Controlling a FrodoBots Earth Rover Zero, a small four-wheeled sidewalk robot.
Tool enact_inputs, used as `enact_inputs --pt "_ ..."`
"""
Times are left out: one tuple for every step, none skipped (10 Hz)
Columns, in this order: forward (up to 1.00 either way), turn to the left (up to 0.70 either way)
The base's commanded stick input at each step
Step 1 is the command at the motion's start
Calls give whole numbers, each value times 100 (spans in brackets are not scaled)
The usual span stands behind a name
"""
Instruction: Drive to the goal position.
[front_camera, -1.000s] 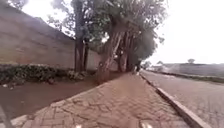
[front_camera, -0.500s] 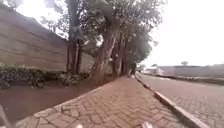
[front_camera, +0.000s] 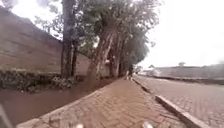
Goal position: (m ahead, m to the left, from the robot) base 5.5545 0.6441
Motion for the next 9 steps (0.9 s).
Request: enact_inputs --pt "50 0" --pt "50 0" --pt "50 2" --pt "50 4" --pt "50 0" --pt "50 0" --pt "50 1" --pt "50 -25" --pt "50 -50"
